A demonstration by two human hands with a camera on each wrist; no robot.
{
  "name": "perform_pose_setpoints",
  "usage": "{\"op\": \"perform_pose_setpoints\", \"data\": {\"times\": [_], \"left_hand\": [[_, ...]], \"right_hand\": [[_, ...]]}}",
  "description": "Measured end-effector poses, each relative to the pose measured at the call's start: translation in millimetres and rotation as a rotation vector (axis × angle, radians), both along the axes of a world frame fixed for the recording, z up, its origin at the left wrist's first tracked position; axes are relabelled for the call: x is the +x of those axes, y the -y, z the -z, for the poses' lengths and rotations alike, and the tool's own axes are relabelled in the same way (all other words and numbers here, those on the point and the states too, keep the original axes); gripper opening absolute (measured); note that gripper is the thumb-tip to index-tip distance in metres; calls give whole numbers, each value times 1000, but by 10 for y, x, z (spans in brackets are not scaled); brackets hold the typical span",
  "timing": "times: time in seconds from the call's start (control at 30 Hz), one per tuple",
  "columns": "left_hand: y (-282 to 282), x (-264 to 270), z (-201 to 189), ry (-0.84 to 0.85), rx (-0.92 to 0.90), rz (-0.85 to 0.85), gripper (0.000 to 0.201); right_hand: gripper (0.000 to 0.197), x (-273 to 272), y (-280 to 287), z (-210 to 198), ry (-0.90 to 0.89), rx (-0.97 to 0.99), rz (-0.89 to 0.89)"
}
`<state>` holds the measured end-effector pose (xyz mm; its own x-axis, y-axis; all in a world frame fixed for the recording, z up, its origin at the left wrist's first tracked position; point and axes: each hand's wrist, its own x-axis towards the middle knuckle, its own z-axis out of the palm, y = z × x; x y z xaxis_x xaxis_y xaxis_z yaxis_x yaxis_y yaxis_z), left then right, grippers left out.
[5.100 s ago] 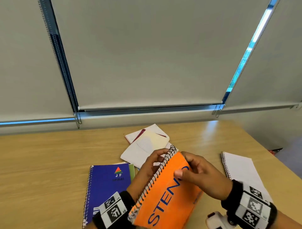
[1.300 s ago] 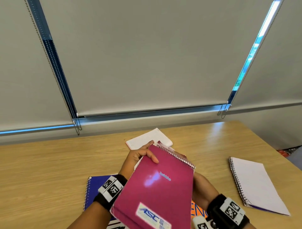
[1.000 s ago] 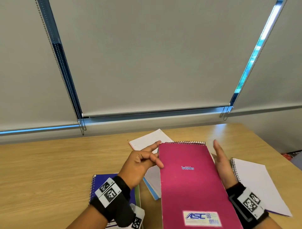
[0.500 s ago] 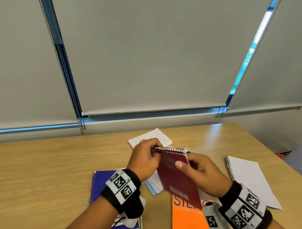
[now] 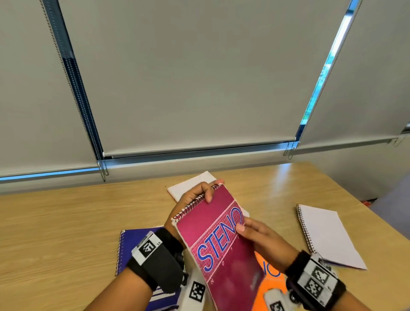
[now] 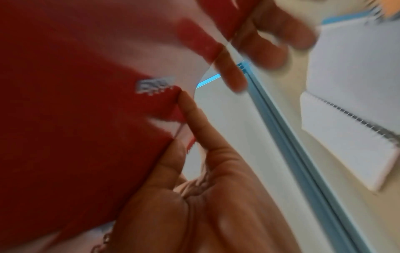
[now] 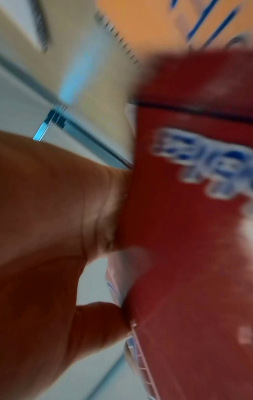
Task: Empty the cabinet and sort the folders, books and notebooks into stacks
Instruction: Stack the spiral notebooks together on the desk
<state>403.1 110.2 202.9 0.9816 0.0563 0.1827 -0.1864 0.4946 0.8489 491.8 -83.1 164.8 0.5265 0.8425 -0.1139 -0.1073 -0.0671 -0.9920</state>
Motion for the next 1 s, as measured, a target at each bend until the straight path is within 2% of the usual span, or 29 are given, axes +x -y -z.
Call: {"op": "perform_pose_setpoints", "data": {"times": [0.03, 0.1, 0.17, 0.23, 0.3, 0.37, 0.4, 0.47, 0.57, 0.73, 0.87, 1.0], "left_hand": [[17, -25, 40, 4, -8, 16, 39], [54, -65, 149, -108, -19, -80, 41], [77, -84, 315, -342, -24, -171, 37], [137, -125, 468, -554, -26, -102, 39], [261, -186, 607, -674, 102, 43, 39], [431, -212, 786, -756, 322, 121, 25], [524, -215, 880, -778, 427, 160, 28], [668, -183, 1105, -786, 619, 188, 50], [793, -156, 1262, -743, 849, 108, 58], [817, -126, 1373, -701, 933, 32, 51], [852, -116, 1486, -667, 1072, 55, 55], [849, -56, 1498, -643, 1181, 103, 62]], "right_hand": [[42, -45, 36, 56, -78, 10, 7], [37, -112, 140, 154, -192, 49, 87], [31, -135, 281, 275, -247, 64, 255], [24, -108, 457, 428, -249, 8, 476], [19, -75, 605, 599, -189, -114, 646], [19, -67, 728, 791, -72, -248, 721], [20, -81, 776, 882, -5, -307, 729], [26, -129, 826, 1031, 113, -429, 692], [40, -194, 850, 1122, 257, -633, 638], [52, -233, 834, 1127, 370, -851, 608], [72, -283, 790, 1092, 416, -1046, 578], [72, -254, 768, 1058, 433, -1100, 522]]}}
